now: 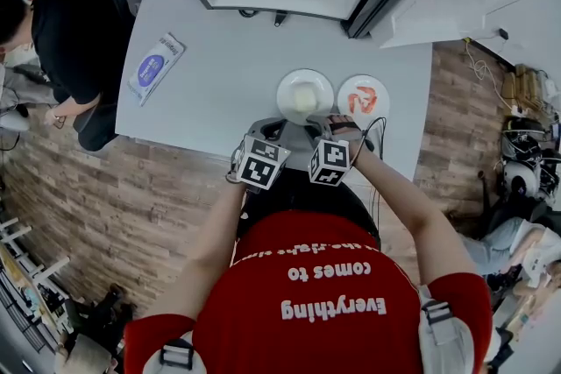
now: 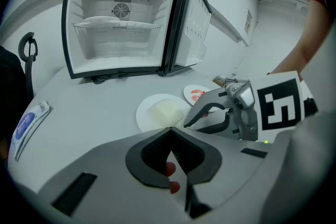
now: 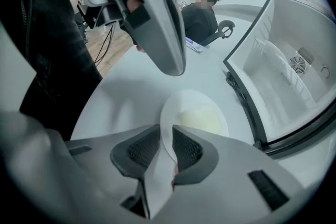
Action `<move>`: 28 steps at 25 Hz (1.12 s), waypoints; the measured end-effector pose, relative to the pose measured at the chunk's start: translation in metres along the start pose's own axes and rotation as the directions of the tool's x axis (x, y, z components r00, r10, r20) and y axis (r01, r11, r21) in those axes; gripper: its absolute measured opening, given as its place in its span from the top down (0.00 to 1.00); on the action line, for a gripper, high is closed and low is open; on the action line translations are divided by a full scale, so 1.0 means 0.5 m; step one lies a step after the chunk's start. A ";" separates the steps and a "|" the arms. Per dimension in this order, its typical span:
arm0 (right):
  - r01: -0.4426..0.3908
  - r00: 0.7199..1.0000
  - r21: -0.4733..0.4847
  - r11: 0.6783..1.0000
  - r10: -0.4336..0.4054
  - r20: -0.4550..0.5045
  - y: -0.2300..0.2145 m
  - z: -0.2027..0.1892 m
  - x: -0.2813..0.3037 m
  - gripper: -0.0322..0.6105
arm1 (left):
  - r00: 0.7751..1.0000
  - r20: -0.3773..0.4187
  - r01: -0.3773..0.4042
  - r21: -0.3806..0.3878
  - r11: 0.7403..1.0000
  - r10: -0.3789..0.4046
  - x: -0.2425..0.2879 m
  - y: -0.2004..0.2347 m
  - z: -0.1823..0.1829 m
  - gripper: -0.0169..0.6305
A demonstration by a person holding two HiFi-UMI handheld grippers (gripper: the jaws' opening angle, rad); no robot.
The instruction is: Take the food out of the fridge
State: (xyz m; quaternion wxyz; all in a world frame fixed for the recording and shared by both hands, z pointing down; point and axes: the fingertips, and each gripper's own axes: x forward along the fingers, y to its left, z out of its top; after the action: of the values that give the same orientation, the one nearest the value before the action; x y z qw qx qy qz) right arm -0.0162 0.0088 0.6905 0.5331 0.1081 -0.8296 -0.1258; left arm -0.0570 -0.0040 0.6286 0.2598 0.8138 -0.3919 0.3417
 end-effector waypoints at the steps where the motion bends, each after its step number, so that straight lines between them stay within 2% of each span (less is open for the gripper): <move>1: -0.006 1.000 0.024 1.000 0.005 0.009 -0.004 0.003 -0.006 0.83 | 1.000 0.000 0.000 -0.001 1.000 0.000 0.001 0.002 0.000 0.97; 4: -0.040 0.998 0.171 0.984 0.031 0.057 -0.018 0.011 -0.029 0.83 | 1.000 0.007 -0.007 -0.003 1.000 0.007 0.002 0.007 0.006 0.97; 6: -0.084 0.992 0.304 0.949 0.053 0.112 -0.030 0.019 -0.053 0.83 | 1.000 0.016 -0.010 -0.005 1.000 0.010 0.001 0.008 0.011 0.97; 8: -0.130 0.982 0.428 0.894 0.056 0.181 -0.049 0.032 -0.083 0.85 | 1.000 0.029 -0.011 -0.008 1.000 0.011 -0.002 0.008 0.023 0.97; 11: -0.173 0.963 0.573 0.801 0.015 0.269 -0.078 0.050 -0.124 0.90 | 0.998 0.067 -0.022 -0.005 1.000 0.022 -0.020 0.010 0.056 0.97; 14: -0.170 0.954 0.679 0.714 -0.054 0.296 -0.110 0.061 -0.152 0.91 | 0.993 0.116 -0.031 -0.008 0.999 0.032 -0.042 0.013 0.100 0.97; 16: -0.168 0.949 0.748 0.642 -0.100 0.299 -0.130 0.060 -0.165 0.92 | 0.989 0.145 -0.033 -0.016 0.999 0.035 -0.052 0.012 0.129 0.97; 17: -0.179 0.944 0.783 0.595 -0.119 0.307 -0.138 0.061 -0.170 0.92 | 0.987 0.158 -0.034 -0.015 0.999 0.036 -0.055 0.010 0.142 0.97; 21: -0.297 0.906 0.877 0.378 -0.177 0.383 -0.162 0.075 -0.187 0.92 | 0.982 0.187 -0.028 0.003 1.000 0.027 -0.058 -0.004 0.177 0.97; 23: -0.361 0.886 0.887 0.287 -0.193 0.423 -0.162 0.086 -0.193 0.92 | 0.980 0.196 -0.026 0.001 1.000 0.026 -0.064 -0.009 0.188 0.97; 25: -0.405 0.871 0.887 0.223 -0.201 0.448 -0.159 0.095 -0.199 0.92 | 0.980 0.197 -0.026 -0.009 1.000 0.027 -0.068 -0.011 0.192 0.97; 28: -0.439 0.856 0.881 0.175 -0.217 0.470 -0.172 0.097 -0.211 0.92 | 0.980 0.199 -0.024 -0.006 1.000 0.025 -0.070 -0.013 0.198 0.97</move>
State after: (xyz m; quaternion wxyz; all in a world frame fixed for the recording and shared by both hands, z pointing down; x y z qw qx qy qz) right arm -0.0133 -0.0347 0.5527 0.1120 0.3219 -0.8246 0.4515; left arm -0.0329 -0.0528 0.5384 0.2166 0.8385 -0.4265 0.2610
